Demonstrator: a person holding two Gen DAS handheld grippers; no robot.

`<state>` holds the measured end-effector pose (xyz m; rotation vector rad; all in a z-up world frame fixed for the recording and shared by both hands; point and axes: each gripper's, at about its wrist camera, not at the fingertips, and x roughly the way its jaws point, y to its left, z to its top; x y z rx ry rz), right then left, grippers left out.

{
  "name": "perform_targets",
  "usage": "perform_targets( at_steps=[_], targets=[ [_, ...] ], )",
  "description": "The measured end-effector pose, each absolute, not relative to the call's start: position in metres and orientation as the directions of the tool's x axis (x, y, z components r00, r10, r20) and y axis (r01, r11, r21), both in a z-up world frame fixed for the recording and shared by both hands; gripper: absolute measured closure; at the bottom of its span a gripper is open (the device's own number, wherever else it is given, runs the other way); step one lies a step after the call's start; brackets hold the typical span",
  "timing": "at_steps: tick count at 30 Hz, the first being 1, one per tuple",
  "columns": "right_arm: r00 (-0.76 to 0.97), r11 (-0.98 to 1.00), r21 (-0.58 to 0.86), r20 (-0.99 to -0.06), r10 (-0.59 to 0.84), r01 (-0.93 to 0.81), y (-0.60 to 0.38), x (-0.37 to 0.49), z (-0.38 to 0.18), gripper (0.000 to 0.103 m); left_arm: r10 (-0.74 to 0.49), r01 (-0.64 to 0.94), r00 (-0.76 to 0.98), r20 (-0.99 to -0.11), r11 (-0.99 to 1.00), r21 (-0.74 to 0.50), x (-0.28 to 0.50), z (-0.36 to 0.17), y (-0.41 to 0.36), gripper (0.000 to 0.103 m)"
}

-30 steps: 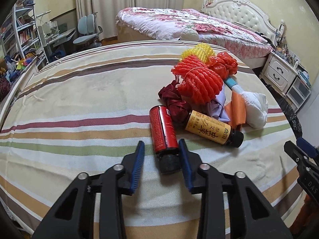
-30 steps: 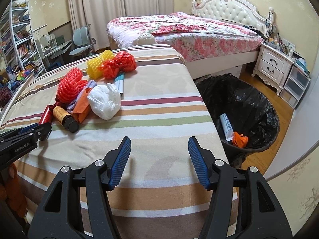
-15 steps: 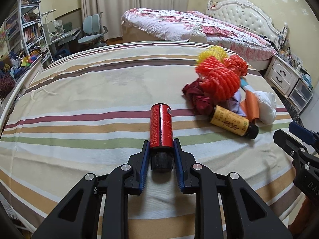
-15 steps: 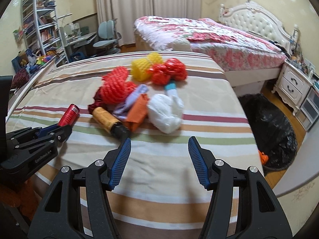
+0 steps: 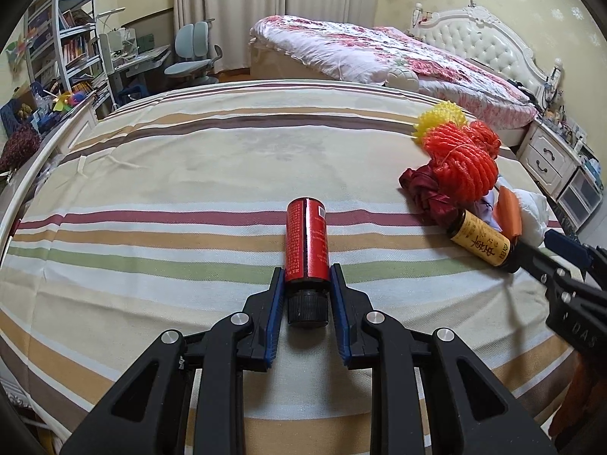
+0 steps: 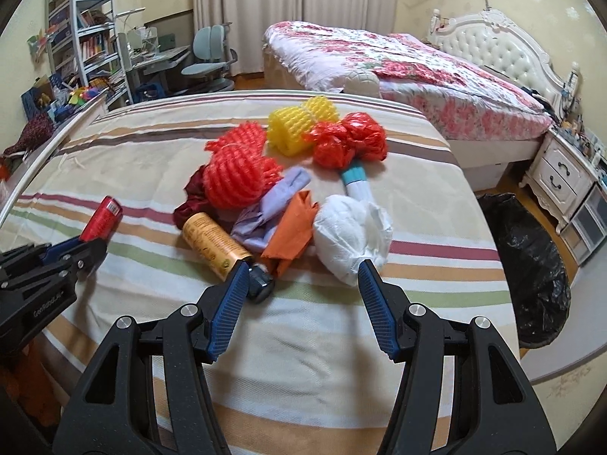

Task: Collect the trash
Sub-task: 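Close the right tool on the gold bottle while the left tool holds the red can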

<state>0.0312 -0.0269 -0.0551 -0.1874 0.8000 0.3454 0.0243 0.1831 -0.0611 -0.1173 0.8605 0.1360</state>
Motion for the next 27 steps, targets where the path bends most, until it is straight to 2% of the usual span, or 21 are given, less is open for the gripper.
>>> perform_targets(
  at_steps=[8,16,27],
  targets=[
    [0.618,0.902,-0.02,-0.736,0.278,-0.431,-0.012,0.021,-0.058,0.045,0.077,-0.174,0.644,-0.761,0.984,-0.048,0.023,-0.061,0.187,0.078],
    [0.563,0.873,0.053,-0.745,0.358,-0.485,-0.003,0.021,-0.061,0.045,0.076,-0.18,0.645,-0.76,0.982,-0.055,0.022,-0.06,0.193,0.078],
    [0.493,0.834,0.092,-0.769,0.407,-0.544,0.011,0.01,-0.065,0.045,0.146,-0.258,0.631,-0.761,0.966,-0.029,0.014,-0.06,0.224,0.078]
  ],
)
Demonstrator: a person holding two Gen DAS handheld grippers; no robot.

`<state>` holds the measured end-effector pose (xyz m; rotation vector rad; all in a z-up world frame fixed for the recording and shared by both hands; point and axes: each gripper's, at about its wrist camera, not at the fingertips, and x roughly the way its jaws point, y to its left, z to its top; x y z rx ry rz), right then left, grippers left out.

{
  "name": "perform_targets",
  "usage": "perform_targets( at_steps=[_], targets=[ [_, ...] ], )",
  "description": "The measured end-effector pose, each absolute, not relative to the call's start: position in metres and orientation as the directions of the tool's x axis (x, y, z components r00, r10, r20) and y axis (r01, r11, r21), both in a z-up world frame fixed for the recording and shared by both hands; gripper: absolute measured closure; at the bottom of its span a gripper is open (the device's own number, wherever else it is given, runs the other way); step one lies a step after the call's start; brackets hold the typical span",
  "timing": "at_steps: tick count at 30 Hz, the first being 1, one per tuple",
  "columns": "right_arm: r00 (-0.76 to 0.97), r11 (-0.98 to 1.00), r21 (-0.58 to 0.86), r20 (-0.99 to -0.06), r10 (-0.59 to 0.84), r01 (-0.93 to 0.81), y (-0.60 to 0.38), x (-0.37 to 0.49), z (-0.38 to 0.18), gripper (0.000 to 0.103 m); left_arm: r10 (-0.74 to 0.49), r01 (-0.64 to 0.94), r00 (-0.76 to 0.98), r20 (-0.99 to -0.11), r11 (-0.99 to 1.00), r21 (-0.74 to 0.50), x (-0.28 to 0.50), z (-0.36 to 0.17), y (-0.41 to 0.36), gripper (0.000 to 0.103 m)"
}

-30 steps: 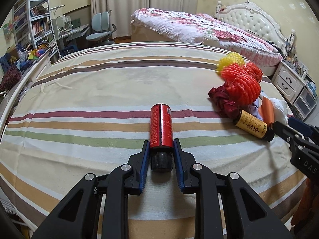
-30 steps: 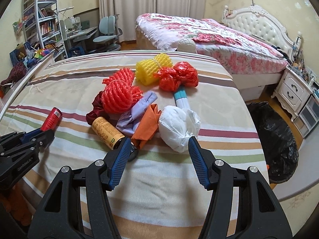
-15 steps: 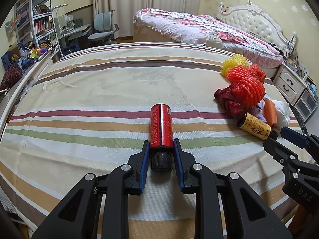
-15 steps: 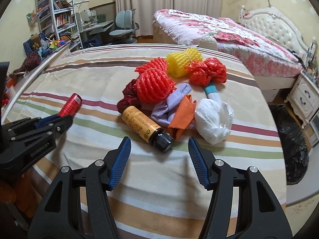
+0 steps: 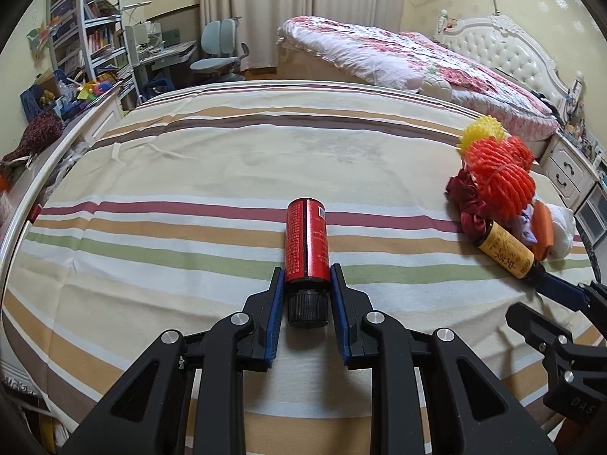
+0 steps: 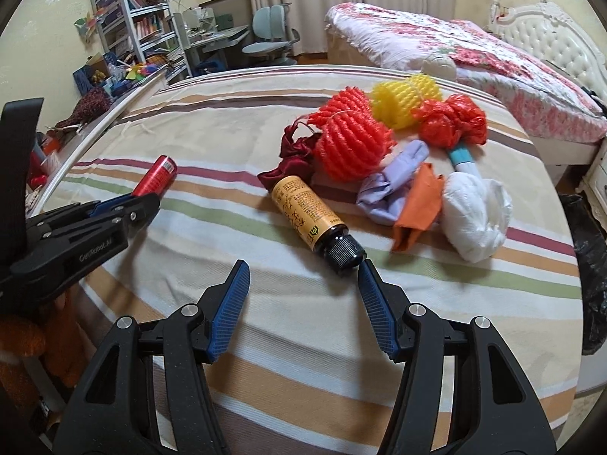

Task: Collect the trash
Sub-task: 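Close the right tool on the gold bottle while the left tool holds the red can, then carry the red can and gold bottle in both tools over the black bin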

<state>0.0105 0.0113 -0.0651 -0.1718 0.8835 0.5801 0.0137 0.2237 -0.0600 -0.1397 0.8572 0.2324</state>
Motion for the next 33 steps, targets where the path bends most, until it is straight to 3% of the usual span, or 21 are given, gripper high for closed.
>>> perform_targets(
  at_steps=[4,8,13,17,26,29,33],
  targets=[
    [0.54,0.857,0.043,-0.76,0.362,-0.514,0.011,0.014,-0.061,0.046,0.152,-0.271,0.631,-0.761,0.962,-0.033,0.011,-0.061,0.23,0.078],
    [0.54,0.851,0.031,-0.76,0.36,-0.524,0.019,0.023,-0.059,0.059,0.149,-0.264,0.634,-0.759,0.964,-0.031,0.011,-0.061,0.228,0.078],
    [0.525,0.835,0.02,-0.769,0.364,-0.549,0.033,0.029,-0.061,0.066,0.141,-0.257,0.637,-0.758,0.966,-0.037,0.012,-0.06,0.228,0.078],
    [0.493,0.825,0.033,-0.788,0.369,-0.564,0.036,0.026,-0.065,0.078,0.139,-0.258,0.636,-0.759,0.965,-0.04,0.013,-0.06,0.228,0.078],
    [0.508,0.823,0.024,-0.776,0.373,-0.568,0.046,0.031,-0.065,0.071,0.138,-0.253,0.637,-0.758,0.967,-0.036,0.015,-0.061,0.225,0.078],
    [0.506,0.819,0.018,-0.779,0.371,-0.573,0.048,0.031,-0.067,0.08,0.138,-0.253,0.638,-0.757,0.967,-0.037,0.015,-0.06,0.225,0.078],
    [0.515,0.822,0.02,-0.771,0.375,-0.569,0.045,0.028,-0.065,0.08,0.14,-0.25,0.645,-0.751,0.968,-0.034,0.014,-0.058,0.223,0.078]
  ],
)
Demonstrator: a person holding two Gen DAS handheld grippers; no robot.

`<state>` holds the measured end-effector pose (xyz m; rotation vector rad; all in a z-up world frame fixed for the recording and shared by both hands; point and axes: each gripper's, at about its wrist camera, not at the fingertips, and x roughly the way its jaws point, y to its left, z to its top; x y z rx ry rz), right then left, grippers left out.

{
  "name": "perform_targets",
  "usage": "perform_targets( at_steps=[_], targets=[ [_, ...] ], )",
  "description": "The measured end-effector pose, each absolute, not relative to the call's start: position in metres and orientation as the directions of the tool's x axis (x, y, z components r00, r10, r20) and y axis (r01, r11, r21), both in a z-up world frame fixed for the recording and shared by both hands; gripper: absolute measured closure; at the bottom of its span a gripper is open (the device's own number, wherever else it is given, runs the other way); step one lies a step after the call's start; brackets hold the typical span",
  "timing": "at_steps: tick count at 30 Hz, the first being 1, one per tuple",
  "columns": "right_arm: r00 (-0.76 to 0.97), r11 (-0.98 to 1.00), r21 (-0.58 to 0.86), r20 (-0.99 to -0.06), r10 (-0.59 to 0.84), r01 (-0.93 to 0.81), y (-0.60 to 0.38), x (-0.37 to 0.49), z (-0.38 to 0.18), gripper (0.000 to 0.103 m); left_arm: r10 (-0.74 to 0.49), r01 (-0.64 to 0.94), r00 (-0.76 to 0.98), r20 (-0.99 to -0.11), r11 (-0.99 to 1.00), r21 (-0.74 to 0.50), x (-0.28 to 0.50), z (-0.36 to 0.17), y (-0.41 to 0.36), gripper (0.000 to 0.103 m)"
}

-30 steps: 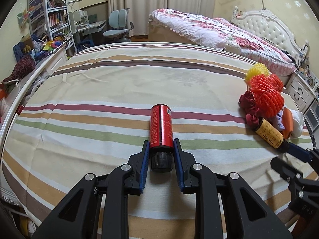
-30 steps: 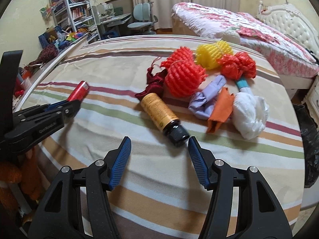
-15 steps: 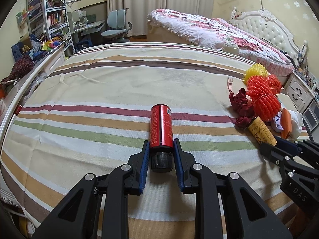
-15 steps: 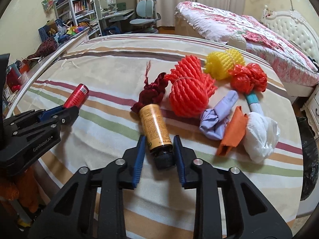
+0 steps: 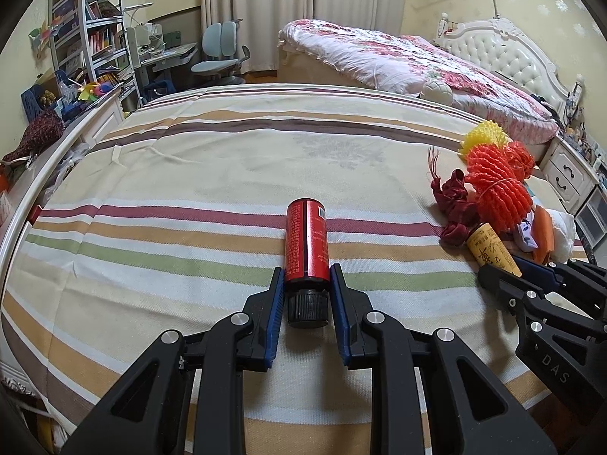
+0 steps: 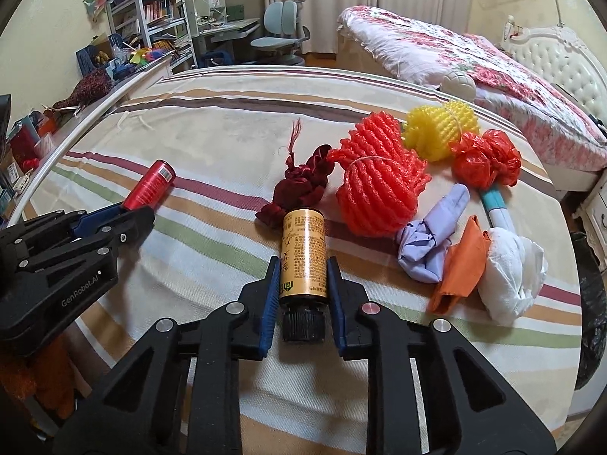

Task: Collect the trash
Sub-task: 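Carry the red can and gold bottle in both tools over the black bin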

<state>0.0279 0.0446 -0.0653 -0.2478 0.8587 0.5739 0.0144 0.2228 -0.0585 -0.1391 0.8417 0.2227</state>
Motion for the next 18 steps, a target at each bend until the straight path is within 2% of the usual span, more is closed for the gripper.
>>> perform_targets(
  at_steps=[10,18],
  targets=[
    [0.577,0.856,0.041,-0.722,0.382,-0.516,0.012,0.021,-0.043,0.08,0.111,-0.212,0.669,-0.735,0.976,-0.045,0.012,-0.051,0.206,0.078],
    [0.644,0.91,0.052,-0.69,0.33,-0.411,-0.036,0.028,-0.031,0.08,0.067,-0.156,0.697,-0.714,0.986,-0.059,0.015,-0.039,0.178,0.078]
  ],
)
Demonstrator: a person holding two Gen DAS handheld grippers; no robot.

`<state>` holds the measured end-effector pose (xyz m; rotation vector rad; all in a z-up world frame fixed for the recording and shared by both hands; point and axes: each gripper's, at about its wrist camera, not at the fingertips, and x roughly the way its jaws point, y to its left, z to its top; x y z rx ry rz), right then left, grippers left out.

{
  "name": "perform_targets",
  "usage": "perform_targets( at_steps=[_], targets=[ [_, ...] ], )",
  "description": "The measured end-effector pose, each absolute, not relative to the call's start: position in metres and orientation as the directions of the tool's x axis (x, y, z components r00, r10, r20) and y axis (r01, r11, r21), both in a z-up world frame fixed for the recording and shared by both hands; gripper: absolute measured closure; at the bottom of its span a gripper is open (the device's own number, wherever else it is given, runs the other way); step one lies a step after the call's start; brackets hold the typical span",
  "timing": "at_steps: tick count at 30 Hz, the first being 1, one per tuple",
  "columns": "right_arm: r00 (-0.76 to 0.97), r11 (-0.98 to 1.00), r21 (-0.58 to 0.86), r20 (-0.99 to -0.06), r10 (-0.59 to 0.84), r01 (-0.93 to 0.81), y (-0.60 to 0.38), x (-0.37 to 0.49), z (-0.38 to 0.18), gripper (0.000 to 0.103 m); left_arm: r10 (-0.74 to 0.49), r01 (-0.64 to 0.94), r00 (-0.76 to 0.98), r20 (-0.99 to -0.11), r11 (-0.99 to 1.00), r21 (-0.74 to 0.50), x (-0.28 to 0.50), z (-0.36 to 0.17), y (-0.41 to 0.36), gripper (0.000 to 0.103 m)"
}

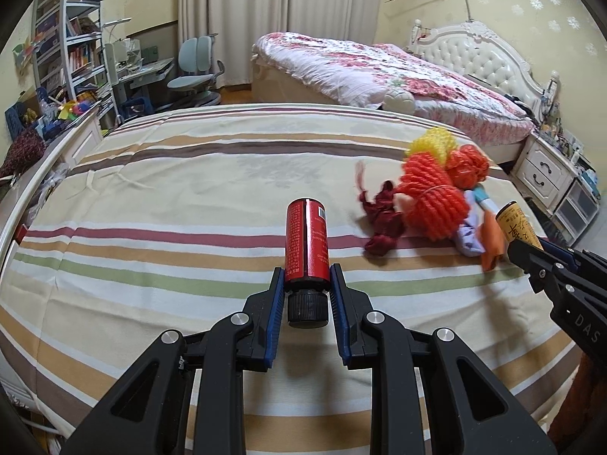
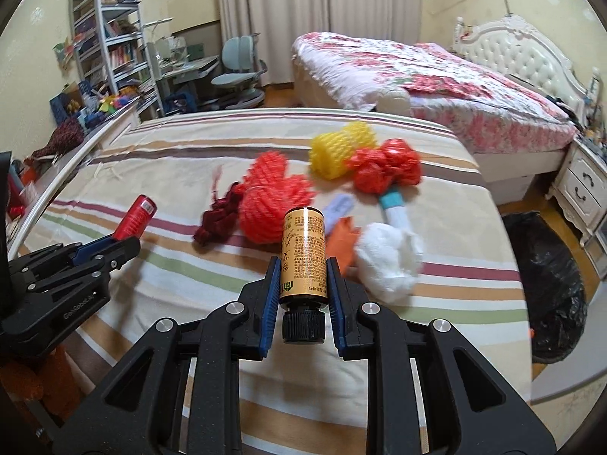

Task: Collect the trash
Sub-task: 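Carry the red can and gold bottle in both tools over the black bin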

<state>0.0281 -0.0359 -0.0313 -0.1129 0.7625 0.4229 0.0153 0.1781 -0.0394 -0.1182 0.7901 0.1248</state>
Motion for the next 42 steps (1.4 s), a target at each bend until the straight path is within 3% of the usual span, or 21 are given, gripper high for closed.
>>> perform_targets(
  at_steps=[27,42],
  targets=[
    [0.768,0.997,0.064,-0.64,0.008,0.043,-0.247,0.083,-0.033,0.08,-0.211,0.247,0.726,-0.654,0.968,-0.039,0.091,-0.008,-0.028,0.078],
    [0.733,0.984,0.072,-0.677,-0.072,0.162,-0.305,0.122,-0.061,0.08,-0.26,0.345,0.678,-0.687,0.938,-0.015,0.146,-0.029,-0.122,0.078]
  ],
)
